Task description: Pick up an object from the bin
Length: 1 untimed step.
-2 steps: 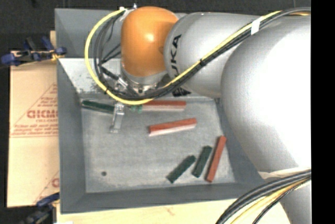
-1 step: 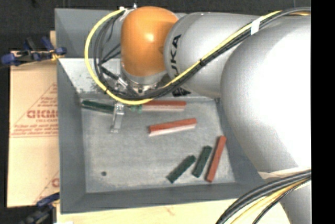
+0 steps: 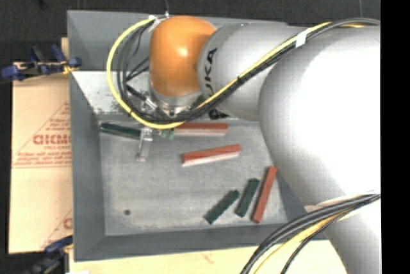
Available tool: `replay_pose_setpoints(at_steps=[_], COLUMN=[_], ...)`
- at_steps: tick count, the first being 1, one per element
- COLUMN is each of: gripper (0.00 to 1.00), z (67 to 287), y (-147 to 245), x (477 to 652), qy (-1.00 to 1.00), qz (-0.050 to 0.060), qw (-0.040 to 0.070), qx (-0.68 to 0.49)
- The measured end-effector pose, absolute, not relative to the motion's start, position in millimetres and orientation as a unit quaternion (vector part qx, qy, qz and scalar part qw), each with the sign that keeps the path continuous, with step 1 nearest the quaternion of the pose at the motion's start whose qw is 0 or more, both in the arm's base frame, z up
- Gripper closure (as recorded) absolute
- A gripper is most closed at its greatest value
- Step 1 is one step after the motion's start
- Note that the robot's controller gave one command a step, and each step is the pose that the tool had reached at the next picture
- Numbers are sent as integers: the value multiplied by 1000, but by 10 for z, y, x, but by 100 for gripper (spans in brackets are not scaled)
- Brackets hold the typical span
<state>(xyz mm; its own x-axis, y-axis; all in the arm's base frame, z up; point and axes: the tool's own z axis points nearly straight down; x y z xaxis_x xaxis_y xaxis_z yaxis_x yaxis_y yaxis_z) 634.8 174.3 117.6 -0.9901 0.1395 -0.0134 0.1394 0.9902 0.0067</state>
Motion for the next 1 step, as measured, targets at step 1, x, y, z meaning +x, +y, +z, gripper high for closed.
replay_pose_setpoints(at_steps=[1], gripper=[100], z=[820], y=[1527], x=[6425], qy=[995], qz=[1], qw=[2], qx=[102])
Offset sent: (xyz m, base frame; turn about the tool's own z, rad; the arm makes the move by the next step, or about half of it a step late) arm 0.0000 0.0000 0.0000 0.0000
